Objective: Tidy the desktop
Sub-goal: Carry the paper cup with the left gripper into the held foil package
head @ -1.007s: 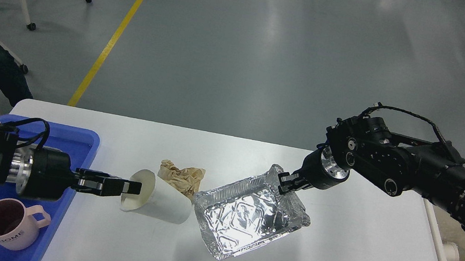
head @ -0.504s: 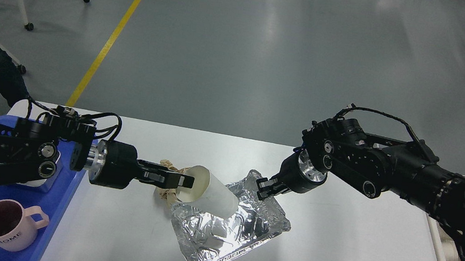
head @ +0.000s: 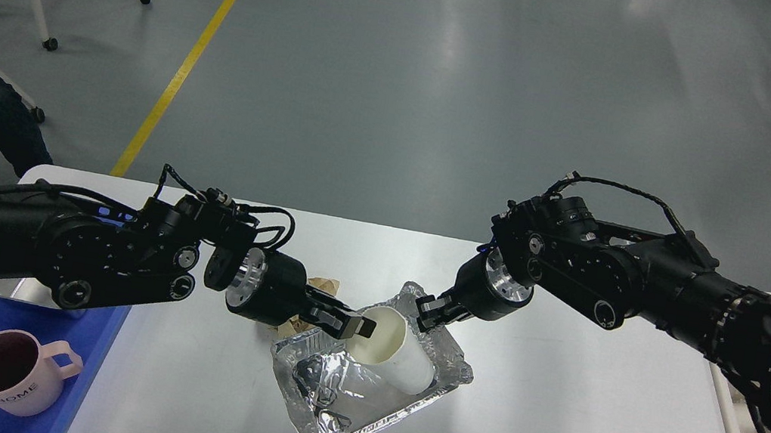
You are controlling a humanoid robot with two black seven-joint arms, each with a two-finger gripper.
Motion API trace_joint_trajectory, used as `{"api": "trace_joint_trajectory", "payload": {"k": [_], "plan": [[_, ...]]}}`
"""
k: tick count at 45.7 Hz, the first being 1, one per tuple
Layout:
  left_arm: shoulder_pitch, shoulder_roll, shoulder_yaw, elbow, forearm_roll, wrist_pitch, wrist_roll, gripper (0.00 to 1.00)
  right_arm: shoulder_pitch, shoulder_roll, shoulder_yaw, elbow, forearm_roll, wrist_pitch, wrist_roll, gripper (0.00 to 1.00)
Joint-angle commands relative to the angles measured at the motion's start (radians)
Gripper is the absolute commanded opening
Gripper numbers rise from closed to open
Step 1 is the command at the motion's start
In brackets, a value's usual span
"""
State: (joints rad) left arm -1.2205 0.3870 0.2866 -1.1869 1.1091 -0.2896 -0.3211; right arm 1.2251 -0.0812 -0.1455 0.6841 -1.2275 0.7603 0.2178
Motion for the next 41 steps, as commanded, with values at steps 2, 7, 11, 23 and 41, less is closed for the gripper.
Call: {"api": "trace_joint_trajectory", "payload": {"k": [2,7,11,23,41], "plan": [[0.006,-0.051,0.003,0.059,0.0,0.009,0.014,0.12,0.002,0.0,0.003,0.0,0.0,-0.003,0.0,0.0],[0.016,-0.068,-0.003,0.067,-0.003,0.035,0.031,0.18,0.002,0.0,0.004,0.003,0.0,-0.004,0.0,0.0],[0.019,-0.077,-0.007,0.07,-0.009,0.058,0.039,0.36,0.002,0.0,0.004,0.006,0.0,-0.004,0.0,0.0],[0.012,-0.077,-0.018,0.084,-0.091,0.089,0.05,0.63,0.002,-0.003,0.004,0.006,0.0,-0.007,0.0,0.0],[0.035,-0.06,-0.018,0.176,-0.195,0.216,0.085,0.63,0.001,-0.005,0.012,0.006,0.0,-0.01,0.0,0.0]]}}
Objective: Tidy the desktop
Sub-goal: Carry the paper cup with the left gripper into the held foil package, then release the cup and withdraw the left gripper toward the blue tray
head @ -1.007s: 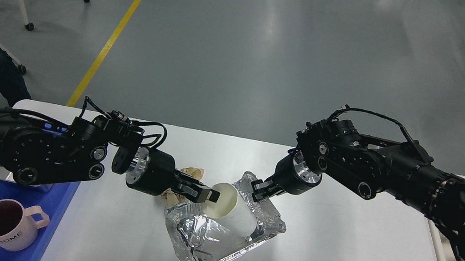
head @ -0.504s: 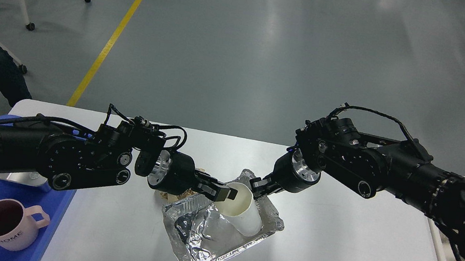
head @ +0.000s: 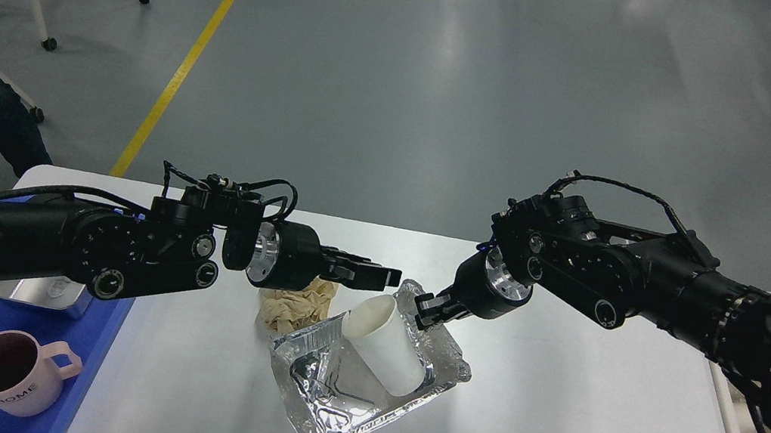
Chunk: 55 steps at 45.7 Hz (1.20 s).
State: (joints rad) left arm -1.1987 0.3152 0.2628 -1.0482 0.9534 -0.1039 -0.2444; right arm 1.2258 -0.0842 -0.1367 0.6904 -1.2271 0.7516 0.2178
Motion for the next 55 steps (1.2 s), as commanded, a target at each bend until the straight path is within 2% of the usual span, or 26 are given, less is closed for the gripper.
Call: {"api": "trace_joint_trajectory", "payload": {"k": [1,8,14,28,30,36,40,45,49,55], "plan": [[0.016,0.016,0.007,0.037,-0.044,0.03,0.007,0.63,0.0,-0.002,0.003,0.0,0.0,-0.001,0.0,0.0],[0.039,0.1,0.006,0.024,-0.051,0.0,0.004,0.63,0.0,-0.003,0.005,0.0,0.0,-0.001,0.0,0.0],[0.06,0.203,0.007,-0.009,-0.053,-0.129,-0.006,0.65,0.0,-0.006,0.002,-0.002,0.027,0.0,0.002,0.0],[0.094,0.576,0.006,-0.217,-0.048,-0.191,-0.032,0.67,-0.008,-0.015,-0.009,-0.002,0.052,0.003,0.002,0.0],[0.099,0.649,0.006,-0.239,-0.048,-0.217,-0.035,0.68,-0.008,-0.015,-0.009,-0.002,0.052,0.003,0.002,0.0],[0.129,0.771,0.001,-0.248,-0.051,-0.258,-0.035,0.68,-0.008,-0.015,-0.009,-0.002,0.052,0.003,0.002,0.0],[0.146,0.853,-0.008,-0.256,-0.053,-0.252,-0.047,0.68,-0.008,-0.015,-0.009,-0.002,0.052,0.003,0.002,0.0],[0.174,0.95,-0.036,-0.283,-0.08,-0.208,-0.102,0.68,-0.008,-0.015,-0.009,-0.002,0.052,0.003,0.002,0.0],[0.192,1.021,-0.045,-0.318,-0.12,-0.107,-0.138,0.68,-0.008,-0.015,-0.009,-0.002,0.052,0.0,0.002,0.0],[0.211,1.107,-0.043,-0.371,-0.153,0.065,-0.145,0.69,-0.008,-0.014,-0.009,-0.002,0.052,-0.001,0.002,0.0]]}}
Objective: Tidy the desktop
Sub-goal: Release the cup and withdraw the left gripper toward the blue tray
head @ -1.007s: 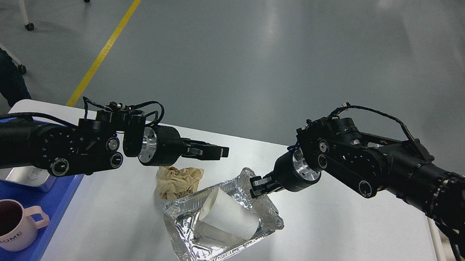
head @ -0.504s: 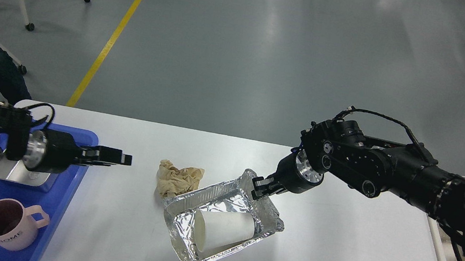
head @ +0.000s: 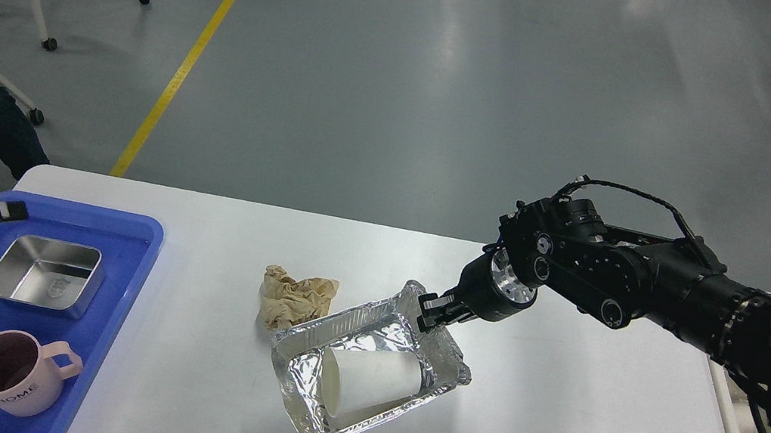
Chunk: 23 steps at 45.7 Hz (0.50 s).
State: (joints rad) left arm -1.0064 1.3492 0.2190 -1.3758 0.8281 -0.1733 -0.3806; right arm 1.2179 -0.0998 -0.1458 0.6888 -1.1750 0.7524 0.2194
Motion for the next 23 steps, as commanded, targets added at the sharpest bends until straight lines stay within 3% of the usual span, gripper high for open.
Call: {"api": "trace_joint_trajectory", "payload": {"k": [1,5,14,23], "plan": [[0.025,0.085,0.002,-0.054,-0.029,0.153,-0.009,0.69,0.002,0.002,0.002,0.0,0.0,-0.002,0.0,0.0],[0.046,0.131,0.006,-0.1,-0.03,0.196,-0.009,0.69,0.005,0.002,0.0,0.0,0.0,-0.002,0.0,0.0],[0.114,0.143,0.01,-0.15,-0.018,0.195,-0.038,0.69,0.008,0.005,0.0,0.0,-0.002,-0.002,-0.002,0.0],[0.146,0.125,0.01,-0.227,0.035,0.17,-0.04,0.73,0.008,0.002,-0.001,0.0,-0.002,-0.004,-0.002,0.0]]}}
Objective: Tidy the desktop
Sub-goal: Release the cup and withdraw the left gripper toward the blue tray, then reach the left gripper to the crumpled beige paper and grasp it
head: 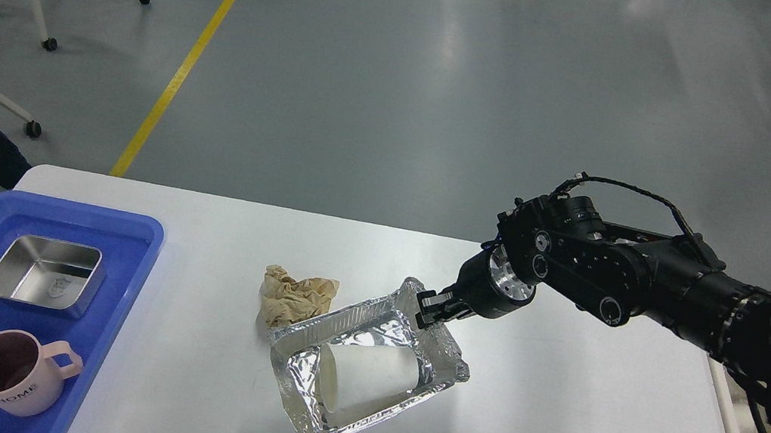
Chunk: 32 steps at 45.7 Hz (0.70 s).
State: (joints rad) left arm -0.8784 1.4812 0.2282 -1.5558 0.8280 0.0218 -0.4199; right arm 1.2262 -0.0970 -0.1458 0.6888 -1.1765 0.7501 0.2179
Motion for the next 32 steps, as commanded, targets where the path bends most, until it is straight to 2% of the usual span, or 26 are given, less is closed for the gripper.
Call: {"api": "trace_joint_trajectory", "payload": {"k": [1,6,13,22,27,32], "plan": [[0.024,-0.009,0.0,-0.056,0.042,-0.043,0.001,0.73,-0.001,-0.001,-0.001,0.0,0.0,-0.002,0.0,0.0],[0.027,-0.021,-0.006,-0.07,0.043,-0.132,0.013,0.74,-0.001,-0.001,-0.001,0.0,0.0,-0.002,0.0,0.0],[0.027,-0.032,-0.007,-0.07,0.043,-0.129,0.053,0.75,-0.002,-0.003,-0.003,0.0,-0.002,-0.002,0.0,0.0],[0.019,-0.048,-0.01,-0.075,0.045,-0.128,0.056,0.75,-0.002,0.003,-0.003,0.0,-0.002,-0.006,0.0,0.0],[0.013,-0.151,-0.029,-0.05,0.043,-0.097,0.066,0.75,-0.001,0.006,-0.003,0.002,-0.002,-0.006,0.0,0.0],[0.007,-0.318,-0.043,0.017,0.051,-0.079,0.093,0.75,0.003,0.01,-0.002,0.002,-0.002,-0.008,0.0,0.0]]}}
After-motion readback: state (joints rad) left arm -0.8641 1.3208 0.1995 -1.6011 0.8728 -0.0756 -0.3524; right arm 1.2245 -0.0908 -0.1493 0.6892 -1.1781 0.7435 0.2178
